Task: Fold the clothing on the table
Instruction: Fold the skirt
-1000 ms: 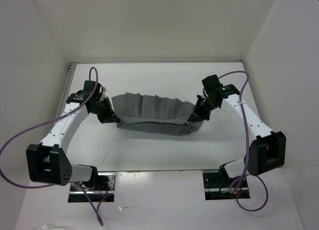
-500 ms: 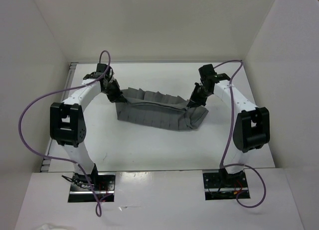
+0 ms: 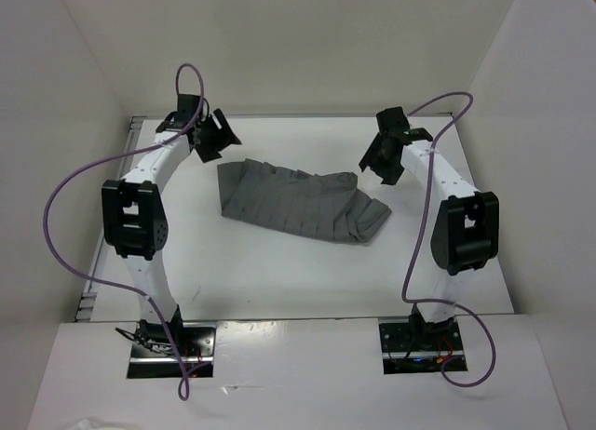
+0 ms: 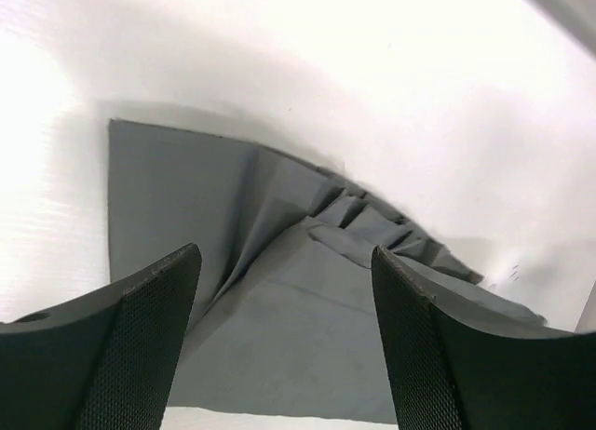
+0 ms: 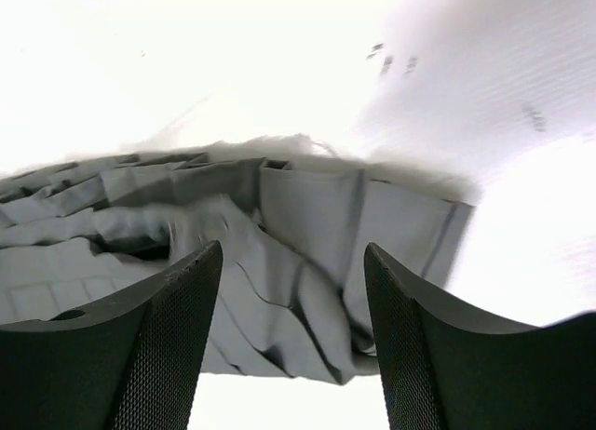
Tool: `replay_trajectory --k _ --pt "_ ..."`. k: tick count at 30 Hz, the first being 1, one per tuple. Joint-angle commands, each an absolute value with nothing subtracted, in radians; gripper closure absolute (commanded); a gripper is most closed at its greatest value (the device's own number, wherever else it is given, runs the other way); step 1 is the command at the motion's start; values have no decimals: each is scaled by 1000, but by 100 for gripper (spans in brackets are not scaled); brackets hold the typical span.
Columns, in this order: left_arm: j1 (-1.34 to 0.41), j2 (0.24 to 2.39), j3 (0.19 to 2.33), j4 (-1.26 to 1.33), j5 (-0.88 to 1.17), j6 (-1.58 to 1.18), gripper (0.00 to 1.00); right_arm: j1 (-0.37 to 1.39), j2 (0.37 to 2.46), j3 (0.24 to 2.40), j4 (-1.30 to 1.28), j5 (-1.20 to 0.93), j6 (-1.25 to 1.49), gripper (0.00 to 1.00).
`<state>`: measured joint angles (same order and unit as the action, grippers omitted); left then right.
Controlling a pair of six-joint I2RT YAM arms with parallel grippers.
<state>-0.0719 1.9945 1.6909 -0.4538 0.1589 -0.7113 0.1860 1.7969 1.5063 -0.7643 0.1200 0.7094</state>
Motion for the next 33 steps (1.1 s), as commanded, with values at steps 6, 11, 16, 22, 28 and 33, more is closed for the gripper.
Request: replay_trajectory --k 6,11,16,22,28,33 --pt "-64 1758 1567 -397 228 -638 22 224 1605 1340 -833 167 666 31" --pt "-101 1779 1447 -290 359 -626 39 224 1618 1264 -724 -26 591 31" --pt "-101 1911 1531 -310 408 -589 39 224 1732 1253 -669 -228 548 33" --pt "-132 2019 1650 -301 503 -569 79 224 1802 1207 -635 -337 537 39" --pt "-176 2115 1732 -313 571 -555 100 224 1831 1178 -600 -428 526 50" --pt "-186 2140 1712 -293 693 -566 100 224 1832 1134 -600 -437 526 94"
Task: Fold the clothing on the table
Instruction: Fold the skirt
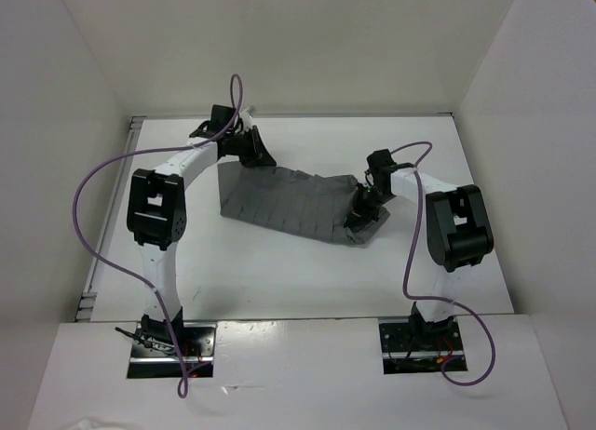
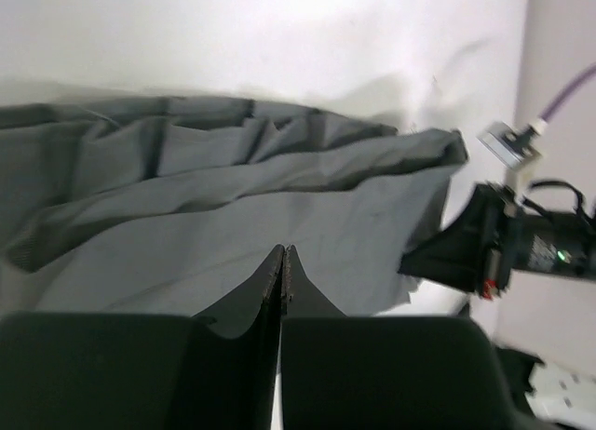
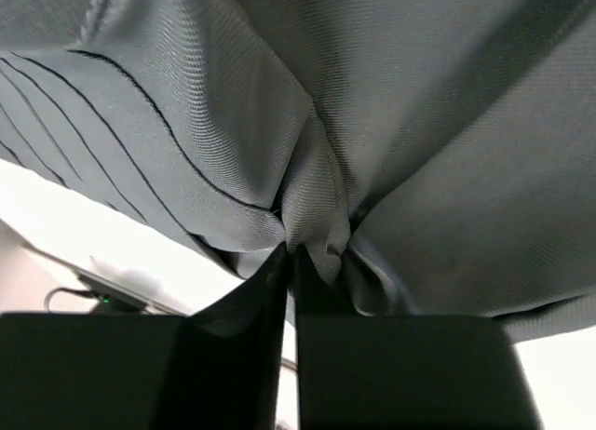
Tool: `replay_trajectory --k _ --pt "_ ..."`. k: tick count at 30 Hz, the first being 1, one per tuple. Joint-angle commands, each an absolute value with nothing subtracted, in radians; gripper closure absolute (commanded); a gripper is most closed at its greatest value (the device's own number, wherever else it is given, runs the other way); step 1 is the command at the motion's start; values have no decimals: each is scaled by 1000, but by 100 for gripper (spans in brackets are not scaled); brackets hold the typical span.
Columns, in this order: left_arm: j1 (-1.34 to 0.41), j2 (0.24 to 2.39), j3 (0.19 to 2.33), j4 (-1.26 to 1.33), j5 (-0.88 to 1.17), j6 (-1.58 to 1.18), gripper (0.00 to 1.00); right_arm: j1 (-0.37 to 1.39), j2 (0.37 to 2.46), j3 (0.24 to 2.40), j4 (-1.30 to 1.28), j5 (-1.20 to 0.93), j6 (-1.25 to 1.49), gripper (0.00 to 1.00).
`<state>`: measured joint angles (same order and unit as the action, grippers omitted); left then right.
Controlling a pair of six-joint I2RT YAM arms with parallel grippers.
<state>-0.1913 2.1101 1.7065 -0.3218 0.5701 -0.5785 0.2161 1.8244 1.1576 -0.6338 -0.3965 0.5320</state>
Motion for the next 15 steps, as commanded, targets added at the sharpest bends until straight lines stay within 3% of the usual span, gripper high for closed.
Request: replay_trajectory --k 1,3,15 --pt "-186 2151 1712 -282 745 -566 100 224 1822 1134 -600 -427 526 99" --pt "-219 2151 1712 -282 825 -566 100 224 1807 1109 -600 -426 537 100" --pt "-347 2350 1758 -351 779 -575 100 224 1743 1100 -609 -426 546 100"
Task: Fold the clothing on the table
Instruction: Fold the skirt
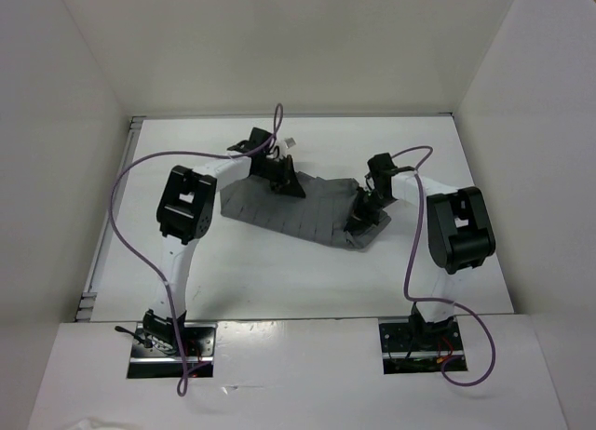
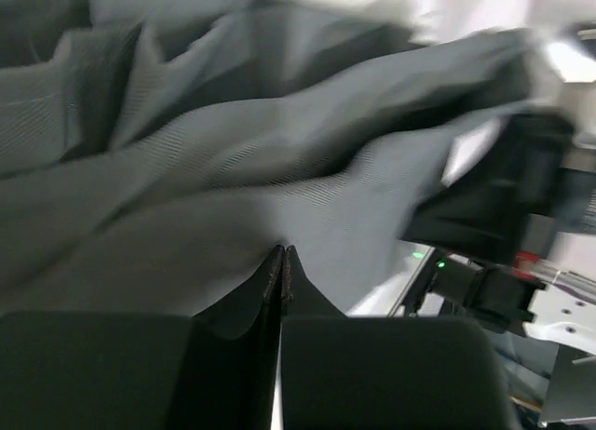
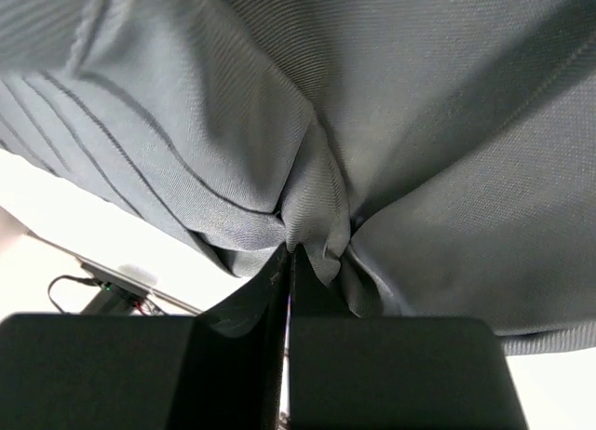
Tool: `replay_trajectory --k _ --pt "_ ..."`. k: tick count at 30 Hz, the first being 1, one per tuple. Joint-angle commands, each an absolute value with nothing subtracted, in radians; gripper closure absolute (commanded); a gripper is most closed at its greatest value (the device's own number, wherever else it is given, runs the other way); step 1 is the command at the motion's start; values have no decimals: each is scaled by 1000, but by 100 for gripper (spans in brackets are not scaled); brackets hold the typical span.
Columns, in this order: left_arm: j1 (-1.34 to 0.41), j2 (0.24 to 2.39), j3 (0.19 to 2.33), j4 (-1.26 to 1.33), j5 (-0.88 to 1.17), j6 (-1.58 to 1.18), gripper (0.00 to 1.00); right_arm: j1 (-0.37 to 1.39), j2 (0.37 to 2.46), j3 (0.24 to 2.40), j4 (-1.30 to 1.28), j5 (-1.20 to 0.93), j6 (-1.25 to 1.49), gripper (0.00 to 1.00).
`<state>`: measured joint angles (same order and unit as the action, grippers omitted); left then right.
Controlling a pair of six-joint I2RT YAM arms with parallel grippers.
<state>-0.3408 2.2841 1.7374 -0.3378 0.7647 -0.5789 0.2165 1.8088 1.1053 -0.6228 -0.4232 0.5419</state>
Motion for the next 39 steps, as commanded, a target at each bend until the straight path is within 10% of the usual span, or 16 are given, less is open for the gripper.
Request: replay_trajectory --k 1,4,6,15,27,39 --pt "-347 2365 1758 -351 779 -584 100 224 1733 1100 -618 -426 555 100" --pt "-357 2413 1758 -360 765 -603 100 224 1712 1100 -630 -426 555 95" --pt "-368 2428 1758 -360 739 -612 100 224 1712 1089 -630 -437 555 72" --pt "-368 2437 1758 -360 718 -621 100 224 1691 1039 -641 -437 546 67" --pt "-368 2437 1749 -360 699 -630 100 173 1597 996 -684 -417 528 99" --pt "-368 2437 1749 -360 681 -640 100 184 1365 911 -873 -495 494 100"
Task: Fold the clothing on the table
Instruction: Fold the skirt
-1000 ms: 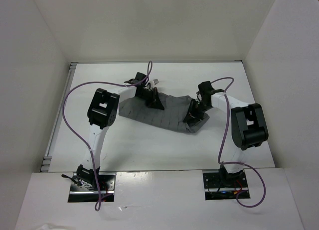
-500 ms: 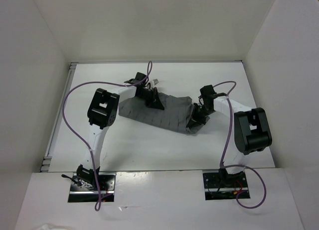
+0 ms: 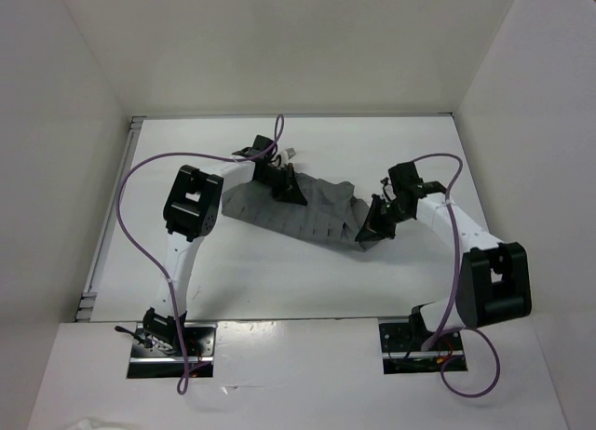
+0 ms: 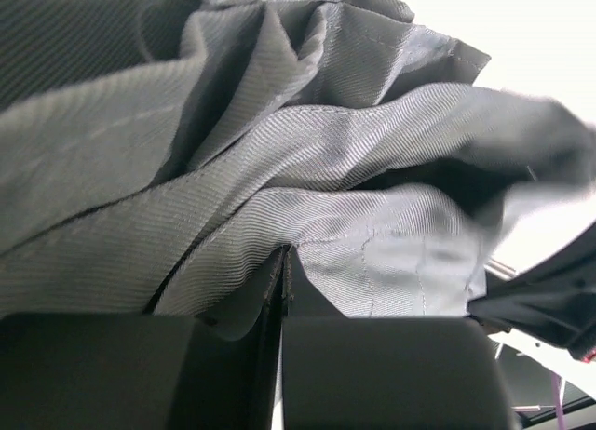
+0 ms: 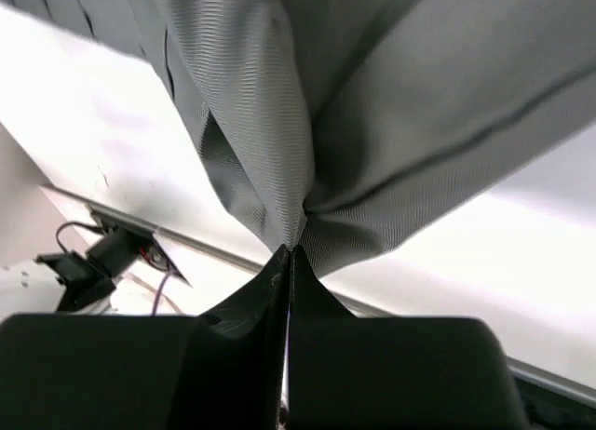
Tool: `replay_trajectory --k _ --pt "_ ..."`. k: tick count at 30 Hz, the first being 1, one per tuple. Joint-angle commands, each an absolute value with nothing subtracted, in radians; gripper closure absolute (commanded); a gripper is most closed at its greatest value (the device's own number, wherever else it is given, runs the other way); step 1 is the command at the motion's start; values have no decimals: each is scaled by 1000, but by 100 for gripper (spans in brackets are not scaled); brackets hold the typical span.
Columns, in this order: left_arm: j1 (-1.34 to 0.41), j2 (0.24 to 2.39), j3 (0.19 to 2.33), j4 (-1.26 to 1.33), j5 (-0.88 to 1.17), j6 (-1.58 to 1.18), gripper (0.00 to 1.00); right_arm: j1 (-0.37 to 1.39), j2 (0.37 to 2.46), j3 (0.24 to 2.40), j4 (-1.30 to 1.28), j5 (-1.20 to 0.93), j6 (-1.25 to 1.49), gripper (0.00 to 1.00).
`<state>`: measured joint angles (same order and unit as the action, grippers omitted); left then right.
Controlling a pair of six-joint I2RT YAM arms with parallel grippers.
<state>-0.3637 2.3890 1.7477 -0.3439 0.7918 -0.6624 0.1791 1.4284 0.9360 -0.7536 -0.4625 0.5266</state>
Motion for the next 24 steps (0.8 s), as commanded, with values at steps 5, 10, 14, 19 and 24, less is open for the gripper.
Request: replay_trajectory --k 5,10,14,19,24 --pt "-368 2456 1758 -360 681 -640 100 196 1342 841 -946 -476 434 100" --pt "-368 2465 1785 -382 681 -640 100 287 1374 834 -1023 -476 413 92" --pt "-377 2451 1807 -402 695 -640 100 287 1339 995 -1139 -317 475 48" --pt "-397 2292 1807 -413 693 -589 100 287 1330 1085 -1169 -143 627 45" --pt "-407 2158 1816 -443 684 -545 97 287 1426 1011 -1042 -129 699 45"
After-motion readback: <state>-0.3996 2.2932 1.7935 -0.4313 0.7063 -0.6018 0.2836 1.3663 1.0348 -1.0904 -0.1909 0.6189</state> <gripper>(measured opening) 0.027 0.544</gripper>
